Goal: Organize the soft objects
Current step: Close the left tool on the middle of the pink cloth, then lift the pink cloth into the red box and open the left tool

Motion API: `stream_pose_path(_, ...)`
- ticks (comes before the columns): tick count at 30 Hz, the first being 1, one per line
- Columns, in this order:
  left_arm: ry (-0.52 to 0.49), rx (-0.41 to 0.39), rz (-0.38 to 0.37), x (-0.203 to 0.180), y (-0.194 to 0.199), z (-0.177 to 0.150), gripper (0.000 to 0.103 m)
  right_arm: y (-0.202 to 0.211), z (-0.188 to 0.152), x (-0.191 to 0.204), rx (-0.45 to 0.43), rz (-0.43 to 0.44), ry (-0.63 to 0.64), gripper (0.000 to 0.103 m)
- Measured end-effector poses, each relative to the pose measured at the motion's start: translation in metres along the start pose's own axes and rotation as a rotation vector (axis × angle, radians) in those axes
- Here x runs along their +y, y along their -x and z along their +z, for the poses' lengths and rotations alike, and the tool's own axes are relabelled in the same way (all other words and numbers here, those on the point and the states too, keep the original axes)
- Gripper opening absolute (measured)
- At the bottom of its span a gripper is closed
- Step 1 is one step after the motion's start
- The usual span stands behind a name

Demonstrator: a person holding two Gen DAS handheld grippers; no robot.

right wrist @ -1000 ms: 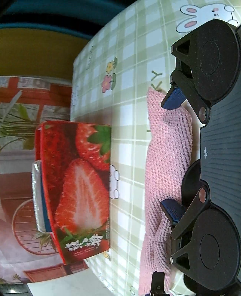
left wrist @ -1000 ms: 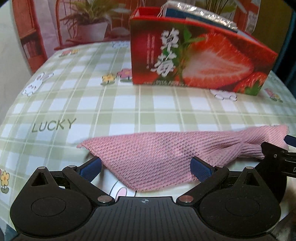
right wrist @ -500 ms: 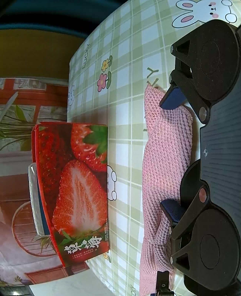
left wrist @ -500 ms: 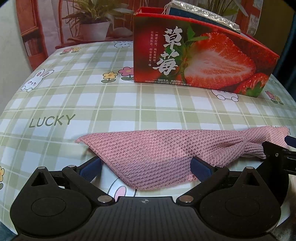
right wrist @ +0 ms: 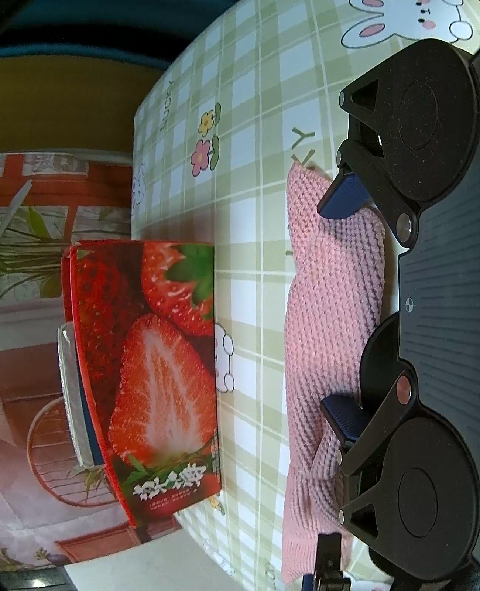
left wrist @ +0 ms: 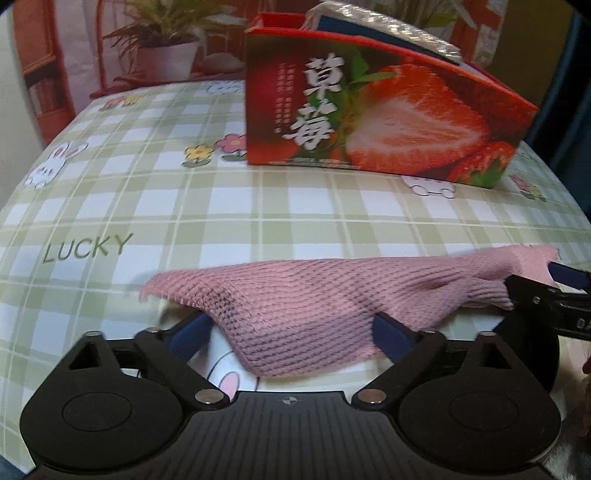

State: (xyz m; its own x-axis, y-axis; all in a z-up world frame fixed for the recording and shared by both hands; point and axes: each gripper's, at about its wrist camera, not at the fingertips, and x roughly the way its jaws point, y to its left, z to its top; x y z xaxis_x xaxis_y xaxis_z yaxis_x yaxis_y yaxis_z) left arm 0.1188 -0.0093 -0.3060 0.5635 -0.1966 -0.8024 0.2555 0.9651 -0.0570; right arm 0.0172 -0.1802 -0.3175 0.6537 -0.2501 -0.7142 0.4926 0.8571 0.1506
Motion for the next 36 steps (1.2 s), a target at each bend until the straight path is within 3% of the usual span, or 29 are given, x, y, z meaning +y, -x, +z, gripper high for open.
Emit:
stream_pose_path(4,-0.017,-0.015,-0.025,-0.005,0.003,0.0,0.077,0.003,0.002,0.002,-0.005,0.042,0.006,0.083)
stream_pose_path(7,-0.006,-0.027,-0.077,-0.004,0.005,-0.001,0.057,0.004,0.003,0.005,-0.004,0.082,0.01,0.065)
stream_pose_path(9,0.002,-0.026,-0.126,-0.005,0.006,-0.001,0.036,0.005,0.004,0.007,-0.002,0.105,0.011,0.055)
stream_pose_path(12,0.0,-0.03,-0.147,-0.006,0.006,-0.003,0.028,0.005,0.004,0.007,-0.001,0.126,0.009,0.047)
stream_pose_path(21,0.026,-0.093,-0.198,0.0,0.018,-0.006,0.021,0.01,0.004,0.008,-0.024,0.179,0.008,0.021)
stream_pose_path(28,0.038,-0.19,-0.217,0.004,0.038,0.009,0.02,0.025,0.016,0.005,-0.113,0.211,0.01,0.018)
stream_pose_path(36,-0.005,-0.375,-0.216,0.006,0.083,0.066,0.02,0.058,0.067,0.007,-0.293,0.254,0.062,0.018)
